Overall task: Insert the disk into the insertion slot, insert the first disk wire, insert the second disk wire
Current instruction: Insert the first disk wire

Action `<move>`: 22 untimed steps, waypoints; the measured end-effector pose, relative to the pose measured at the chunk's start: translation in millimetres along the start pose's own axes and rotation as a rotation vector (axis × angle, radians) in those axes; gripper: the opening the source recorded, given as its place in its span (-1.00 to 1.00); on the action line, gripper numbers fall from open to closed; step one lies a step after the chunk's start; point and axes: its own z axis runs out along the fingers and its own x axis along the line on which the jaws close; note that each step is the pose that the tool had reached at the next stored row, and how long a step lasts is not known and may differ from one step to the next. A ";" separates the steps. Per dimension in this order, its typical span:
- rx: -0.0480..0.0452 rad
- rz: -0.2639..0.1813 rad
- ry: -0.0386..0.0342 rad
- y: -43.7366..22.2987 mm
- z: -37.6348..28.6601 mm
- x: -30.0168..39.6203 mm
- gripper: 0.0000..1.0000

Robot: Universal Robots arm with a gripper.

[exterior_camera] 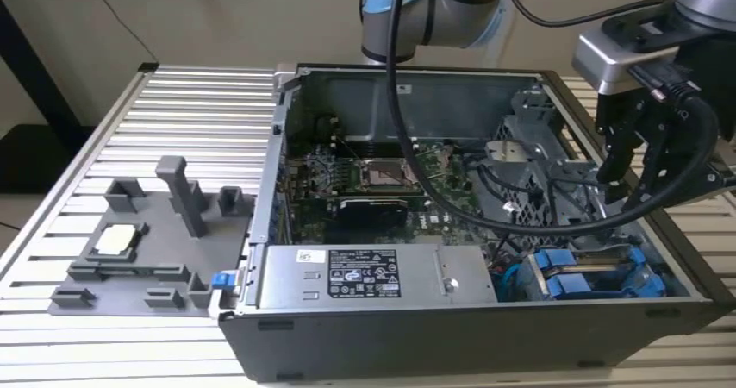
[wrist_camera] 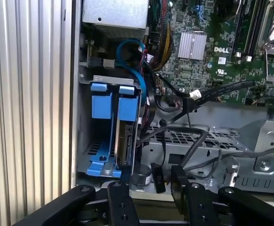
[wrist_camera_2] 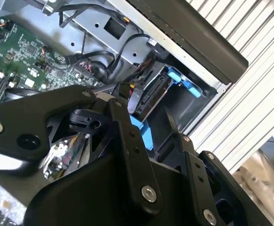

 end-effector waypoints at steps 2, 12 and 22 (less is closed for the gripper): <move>0.0013 0.000 0.0003 0.0 0.1 0.0 -0.07; 0.0022 0.000 0.0004 0.1 0.1 0.0 -0.36; 0.0027 0.000 0.0007 0.1 0.2 0.0 -0.62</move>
